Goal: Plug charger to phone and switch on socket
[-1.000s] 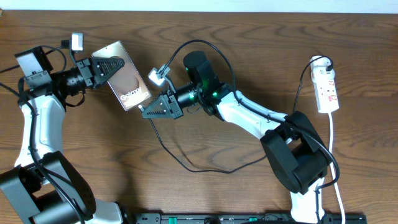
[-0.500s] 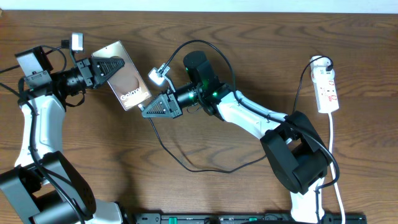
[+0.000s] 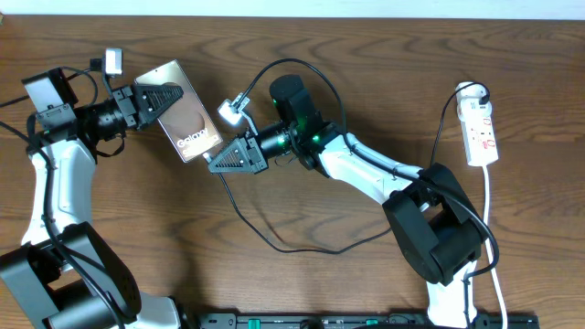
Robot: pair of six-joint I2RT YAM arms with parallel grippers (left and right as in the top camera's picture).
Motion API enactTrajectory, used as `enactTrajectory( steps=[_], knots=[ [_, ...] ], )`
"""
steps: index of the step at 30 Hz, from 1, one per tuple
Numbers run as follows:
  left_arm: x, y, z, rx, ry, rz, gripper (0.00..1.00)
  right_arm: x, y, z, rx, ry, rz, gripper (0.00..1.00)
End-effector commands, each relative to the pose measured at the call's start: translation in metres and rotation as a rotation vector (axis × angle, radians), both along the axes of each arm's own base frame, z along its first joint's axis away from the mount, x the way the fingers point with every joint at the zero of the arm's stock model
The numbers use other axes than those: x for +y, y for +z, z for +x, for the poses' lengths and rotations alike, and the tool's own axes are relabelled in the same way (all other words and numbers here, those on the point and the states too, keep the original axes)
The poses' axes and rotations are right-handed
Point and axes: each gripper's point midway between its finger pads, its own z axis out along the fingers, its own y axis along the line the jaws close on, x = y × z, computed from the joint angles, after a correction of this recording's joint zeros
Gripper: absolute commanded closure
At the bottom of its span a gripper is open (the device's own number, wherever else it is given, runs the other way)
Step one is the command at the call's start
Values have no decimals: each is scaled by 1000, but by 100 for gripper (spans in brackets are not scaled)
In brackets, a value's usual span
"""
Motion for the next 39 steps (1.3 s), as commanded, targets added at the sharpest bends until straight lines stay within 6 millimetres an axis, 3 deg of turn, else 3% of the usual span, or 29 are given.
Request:
enactTrajectory(
  steps=[1, 39],
  knots=[
    [-4, 15, -8, -62, -38, -11, 92, 1, -2, -2, 4, 16, 4, 99],
    [-5, 14, -9, -54, -38, -15, 93, 8, 0, 16, 40, -92, -23, 99]
  ],
)
